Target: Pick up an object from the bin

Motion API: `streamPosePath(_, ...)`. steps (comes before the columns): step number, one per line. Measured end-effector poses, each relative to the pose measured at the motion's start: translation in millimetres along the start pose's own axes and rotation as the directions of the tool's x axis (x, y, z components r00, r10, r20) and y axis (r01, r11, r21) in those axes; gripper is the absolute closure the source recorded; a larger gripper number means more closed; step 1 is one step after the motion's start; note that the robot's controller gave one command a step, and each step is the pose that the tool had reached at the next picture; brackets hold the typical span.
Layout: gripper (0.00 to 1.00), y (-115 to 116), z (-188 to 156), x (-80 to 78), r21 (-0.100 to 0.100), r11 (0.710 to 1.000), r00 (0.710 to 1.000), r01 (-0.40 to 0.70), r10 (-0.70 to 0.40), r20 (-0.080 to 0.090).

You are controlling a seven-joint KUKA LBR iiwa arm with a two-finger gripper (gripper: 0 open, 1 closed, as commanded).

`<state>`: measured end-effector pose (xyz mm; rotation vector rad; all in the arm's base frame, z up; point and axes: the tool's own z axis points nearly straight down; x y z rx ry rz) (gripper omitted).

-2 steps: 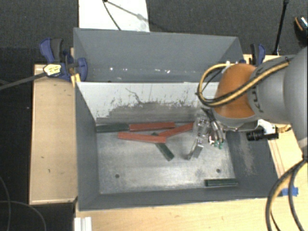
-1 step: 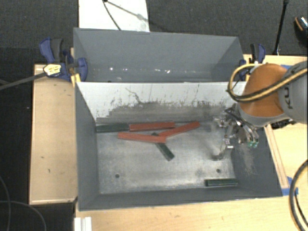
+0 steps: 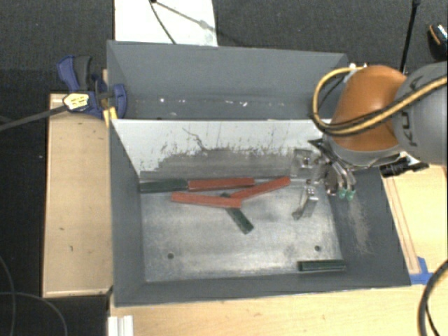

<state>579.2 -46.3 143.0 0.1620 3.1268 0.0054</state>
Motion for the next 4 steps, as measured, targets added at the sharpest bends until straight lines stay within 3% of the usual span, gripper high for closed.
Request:
streamPosePath(1, 0.00, 53.0, 75.9, -5.0, 0.002, 0.996, 0.996, -0.086, 0.087, -0.012)
streamPosePath(2, 0.00, 208.1, 72.7, 23.5, -0.002, 1.000, 1.000, 0.017, -0.017, -0.007)
streamPosePath(3, 1.00, 202.4, 73.1, 22.1, 0.003, 1.000, 1.000, 0.013, -0.013, -0.007)
streamPosePath(4, 1.00, 195.2, -74.8, 29.0, 0.001, 0.997, 0.997, 0.077, -0.077, 0.000)
